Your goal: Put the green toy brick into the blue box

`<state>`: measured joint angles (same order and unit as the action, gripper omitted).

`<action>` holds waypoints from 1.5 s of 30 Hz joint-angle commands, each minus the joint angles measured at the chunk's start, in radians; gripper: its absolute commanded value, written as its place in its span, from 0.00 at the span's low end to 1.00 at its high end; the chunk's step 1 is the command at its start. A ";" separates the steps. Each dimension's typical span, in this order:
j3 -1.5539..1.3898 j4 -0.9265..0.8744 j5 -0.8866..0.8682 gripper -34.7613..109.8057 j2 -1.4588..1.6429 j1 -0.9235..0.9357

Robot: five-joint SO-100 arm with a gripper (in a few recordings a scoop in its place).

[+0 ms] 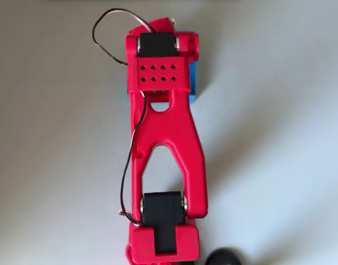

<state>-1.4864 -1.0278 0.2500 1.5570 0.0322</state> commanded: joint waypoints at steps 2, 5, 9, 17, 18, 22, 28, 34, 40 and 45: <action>-0.015 0.003 -0.011 0.24 0.087 0.003; -0.031 0.003 -0.026 0.24 0.077 0.000; -0.011 0.003 -0.054 0.24 -0.011 0.002; 0.086 0.003 -0.078 0.24 -0.160 0.005; 0.095 0.003 -0.083 0.24 -0.170 0.003; 0.110 0.006 -0.097 0.24 -0.209 0.003; 0.121 0.020 -0.100 0.24 -0.242 0.003; 0.123 0.046 -0.089 0.24 -0.253 0.000; 0.135 0.044 -0.086 0.38 -0.252 0.003; 0.129 0.037 -0.064 0.39 -0.242 0.012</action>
<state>-1.4051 -0.9863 0.1641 1.2625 0.0322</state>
